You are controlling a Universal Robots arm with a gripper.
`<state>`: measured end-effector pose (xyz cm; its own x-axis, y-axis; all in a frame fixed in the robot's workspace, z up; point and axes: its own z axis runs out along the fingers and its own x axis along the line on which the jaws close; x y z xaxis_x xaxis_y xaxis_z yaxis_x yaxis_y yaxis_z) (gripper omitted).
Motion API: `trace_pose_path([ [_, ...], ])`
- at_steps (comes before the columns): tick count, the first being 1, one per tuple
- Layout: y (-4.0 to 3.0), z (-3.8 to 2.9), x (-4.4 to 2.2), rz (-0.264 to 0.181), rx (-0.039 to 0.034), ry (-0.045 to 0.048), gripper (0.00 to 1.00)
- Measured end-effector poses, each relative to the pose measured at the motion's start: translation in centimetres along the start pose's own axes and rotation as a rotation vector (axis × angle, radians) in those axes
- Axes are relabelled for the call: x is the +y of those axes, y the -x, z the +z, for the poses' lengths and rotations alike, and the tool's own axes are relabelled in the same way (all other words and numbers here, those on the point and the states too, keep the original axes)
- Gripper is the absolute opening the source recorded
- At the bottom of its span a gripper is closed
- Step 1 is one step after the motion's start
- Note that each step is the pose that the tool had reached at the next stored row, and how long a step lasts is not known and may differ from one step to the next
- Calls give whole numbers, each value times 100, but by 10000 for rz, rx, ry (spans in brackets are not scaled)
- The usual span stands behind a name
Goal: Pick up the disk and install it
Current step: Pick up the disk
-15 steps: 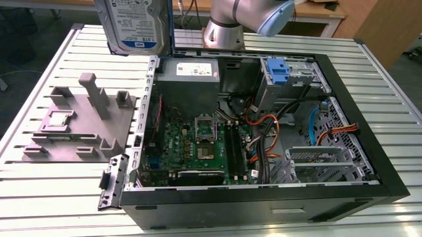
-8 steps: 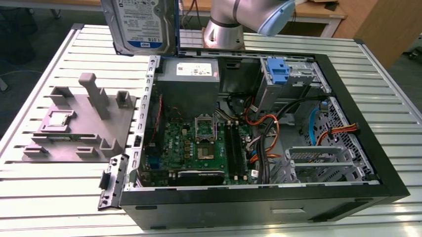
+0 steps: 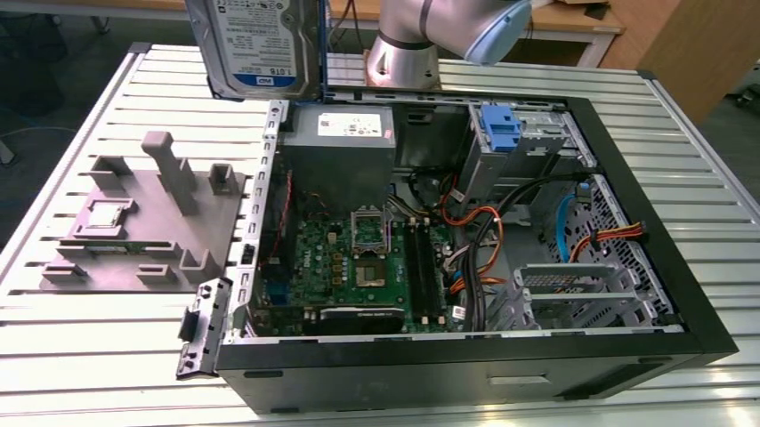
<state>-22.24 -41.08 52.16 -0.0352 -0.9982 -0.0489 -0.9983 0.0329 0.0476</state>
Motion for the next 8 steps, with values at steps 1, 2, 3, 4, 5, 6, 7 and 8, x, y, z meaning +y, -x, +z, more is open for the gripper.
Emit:
trace_pose_path([
  [1, 0, 0, 0, 0, 0, 0, 36],
  [2, 0, 0, 0, 0, 0, 0, 36],
  [3, 0, 0, -1, 0, 0, 0, 36],
  [4, 0, 0, -1, 0, 0, 0, 36],
  [5, 0, 0, -1, 0, 0, 0, 36],
  [6, 0, 0, -1, 0, 0, 0, 36],
  [7, 0, 0, -4, -1, 0, 0, 36],
  [8, 0, -1, -10, -2, 1, 1, 36],
])
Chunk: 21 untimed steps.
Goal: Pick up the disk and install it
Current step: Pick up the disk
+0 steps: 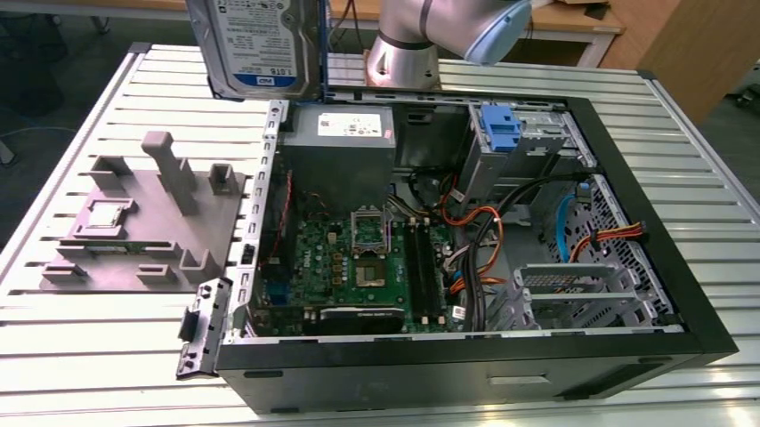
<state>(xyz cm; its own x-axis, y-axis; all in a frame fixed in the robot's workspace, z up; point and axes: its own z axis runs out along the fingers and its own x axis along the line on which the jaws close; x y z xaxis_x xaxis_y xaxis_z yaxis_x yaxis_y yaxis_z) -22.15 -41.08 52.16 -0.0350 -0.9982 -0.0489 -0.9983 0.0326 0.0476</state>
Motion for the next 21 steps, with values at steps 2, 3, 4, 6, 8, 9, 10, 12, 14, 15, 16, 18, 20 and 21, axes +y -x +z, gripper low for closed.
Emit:
trace_pose_path([
  [2, 1, -1, -18, 2, 0, 0, 36],
  [3, 1, -1, -30, 2, 0, 0, 36],
  [4, 1, -2, -41, 2, 0, 1, 36],
  [6, 1, -2, -54, 2, 0, 1, 36],
  [8, -7, -2, -56, 2, -2, 0, 36],
  [9, -19, -3, -56, 2, -1, 0, 36],
  [10, -38, -3, -57, 2, -1, 0, 36],
  [12, -81, -6, -58, 2, 0, 1, 36],
  [14, -132, -8, -60, 2, -1, 1, 36],
  [15, -158, -9, -61, 2, -2, 0, 36],
  [16, -184, -9, -61, 2, -2, 0, 36],
  [18, -227, -12, -64, 2, -1, 0, 36],
  [20, -246, -12, -87, 3, 0, 1, 36],
  [21, -251, -12, -106, 2, -1, 1, 36],
])
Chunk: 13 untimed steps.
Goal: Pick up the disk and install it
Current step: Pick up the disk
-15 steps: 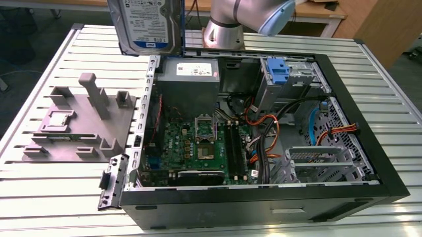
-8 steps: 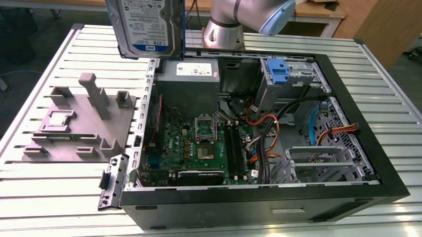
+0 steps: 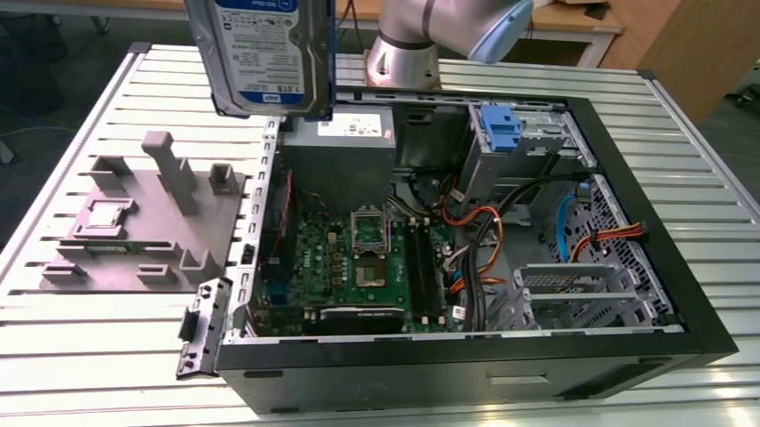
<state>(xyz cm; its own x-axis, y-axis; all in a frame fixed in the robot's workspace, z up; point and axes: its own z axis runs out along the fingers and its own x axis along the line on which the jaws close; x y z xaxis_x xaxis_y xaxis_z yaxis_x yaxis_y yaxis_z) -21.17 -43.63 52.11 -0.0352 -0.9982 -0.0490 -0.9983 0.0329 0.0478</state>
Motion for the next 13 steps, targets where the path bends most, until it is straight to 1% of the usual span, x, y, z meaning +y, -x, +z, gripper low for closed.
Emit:
trace_pose_path([
  [5, 0, -2, -152, 1, 1, 13, 36],
  [9, 3, -1, -253, 0, 2, 16, 36],
  [11, 3, 1, -287, 1, 0, 16, 36],
  [13, 4, 2, -305, 0, 0, 15, 36],
])
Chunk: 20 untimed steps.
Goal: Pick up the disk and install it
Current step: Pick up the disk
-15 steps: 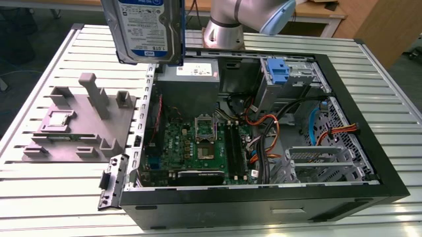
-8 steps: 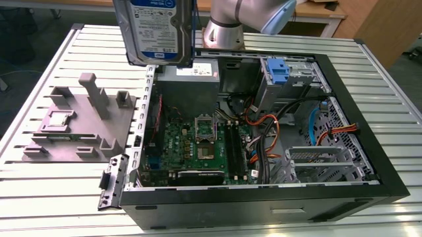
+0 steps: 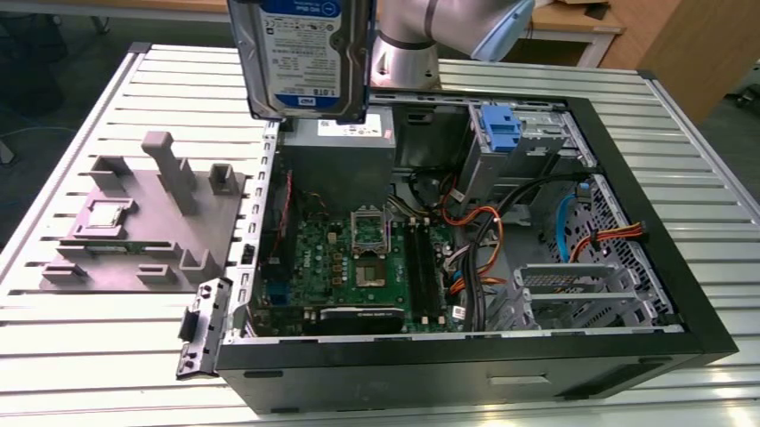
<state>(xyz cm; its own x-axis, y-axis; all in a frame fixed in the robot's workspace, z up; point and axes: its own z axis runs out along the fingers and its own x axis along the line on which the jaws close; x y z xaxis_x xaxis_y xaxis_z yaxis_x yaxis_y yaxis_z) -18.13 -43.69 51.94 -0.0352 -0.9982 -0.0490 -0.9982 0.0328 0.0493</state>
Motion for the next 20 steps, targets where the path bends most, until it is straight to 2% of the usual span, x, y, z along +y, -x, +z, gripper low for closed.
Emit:
trace_pose_path([
  [14, -2, 2, -5, 1, 2, 1, 36],
  [18, -55, 5, -13, 1, 20, 1, 36],
  [20, -77, 11, -55, 1, 20, -1, 36],
])
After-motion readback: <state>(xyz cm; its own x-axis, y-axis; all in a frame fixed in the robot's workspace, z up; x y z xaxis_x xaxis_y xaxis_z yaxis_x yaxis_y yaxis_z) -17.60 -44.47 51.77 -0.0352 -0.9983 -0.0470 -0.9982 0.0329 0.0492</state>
